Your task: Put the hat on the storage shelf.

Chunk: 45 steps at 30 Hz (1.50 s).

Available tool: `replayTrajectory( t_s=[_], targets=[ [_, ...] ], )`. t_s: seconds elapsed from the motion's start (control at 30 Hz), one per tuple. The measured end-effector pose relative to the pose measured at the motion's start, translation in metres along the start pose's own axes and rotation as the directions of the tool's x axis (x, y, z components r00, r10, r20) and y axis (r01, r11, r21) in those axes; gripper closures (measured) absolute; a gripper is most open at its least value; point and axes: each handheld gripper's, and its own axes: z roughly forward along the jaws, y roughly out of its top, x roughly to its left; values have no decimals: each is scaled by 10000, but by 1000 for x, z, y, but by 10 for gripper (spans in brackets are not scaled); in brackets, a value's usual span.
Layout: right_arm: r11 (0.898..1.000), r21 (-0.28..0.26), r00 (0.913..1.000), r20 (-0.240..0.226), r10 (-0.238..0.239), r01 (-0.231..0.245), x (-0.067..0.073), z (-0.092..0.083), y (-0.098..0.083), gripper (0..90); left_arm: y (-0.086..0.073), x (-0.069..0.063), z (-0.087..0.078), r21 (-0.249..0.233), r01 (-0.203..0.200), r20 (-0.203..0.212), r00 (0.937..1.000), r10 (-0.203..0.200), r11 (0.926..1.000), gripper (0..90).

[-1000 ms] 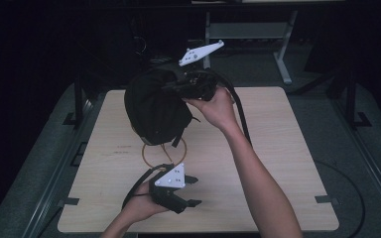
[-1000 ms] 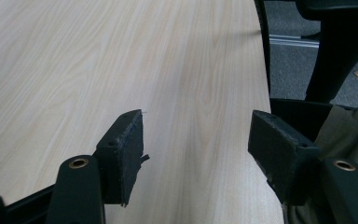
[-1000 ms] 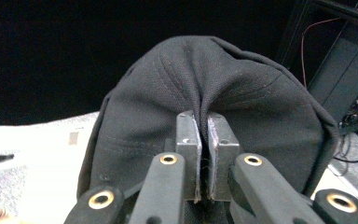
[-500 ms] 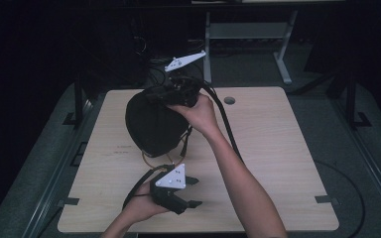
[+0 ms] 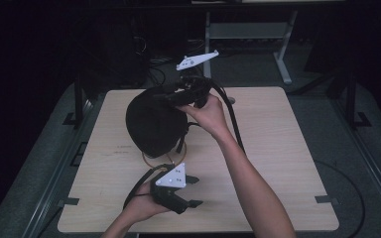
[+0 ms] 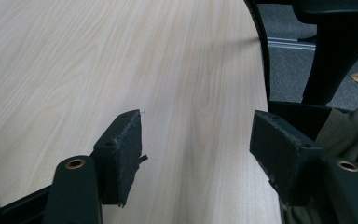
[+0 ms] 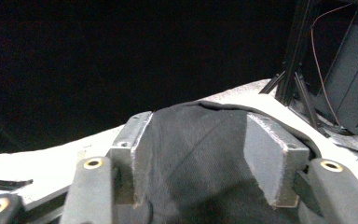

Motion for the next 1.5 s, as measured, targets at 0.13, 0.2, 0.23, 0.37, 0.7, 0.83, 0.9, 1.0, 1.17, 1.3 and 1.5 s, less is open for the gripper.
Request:
replayTrajectory(
  t_s=[0.13,0.2,0.23,0.37,0.7,0.83,0.9,1.0,1.17,1.3,1.5],
  targets=[
    [10000,-12,10000,22,47,-47,-2,-9,-3,387,0,1,1,-25,44,-43,10000,-44,10000,316],
    [10000,-47,10000,65,57,-56,-2,-14,-5,383,-1,1,1,-30,103,-27,9999,-103,9999,312],
    [10000,-36,10000,94,29,-29,-2,-17,-6,376,-1,1,2,-25,124,-15,9999,-124,9999,305],
    [10000,11,9997,238,4,-4,-4,-25,-9,360,-1,1,4,70,297,-7,9996,-297,9995,280],
    [10000,17,9987,513,77,-78,-8,-44,-19,323,-2,2,5,15,395,-62,9992,-395,9992,252],
    [9999,37,9982,578,129,-131,-11,-49,-24,319,-2,2,4,-15,376,-106,9992,-376,9993,244],
    [9998,77,9980,609,167,-172,-12,-51,-26,316,-3,2,4,-30,390,-131,9992,-391,9992,244],
    [9998,95,9978,633,191,-198,-13,-54,-29,312,-3,3,3,-49,384,-172,9991,-385,9993,242],
    [9997,105,9975,680,204,-212,-14,-58,-31,312,-3,3,3,-73,411,-169,9990,-412,9991,240],
    [9995,141,9970,731,265,-276,-15,-62,-34,310,-3,3,3,-120,450,-151,9989,-451,9989,240],
    [9988,289,9954,886,363,-390,-17,-70,-39,303,-3,4,3,-177,550,-122,9984,-552,9983,240]
  ],
)
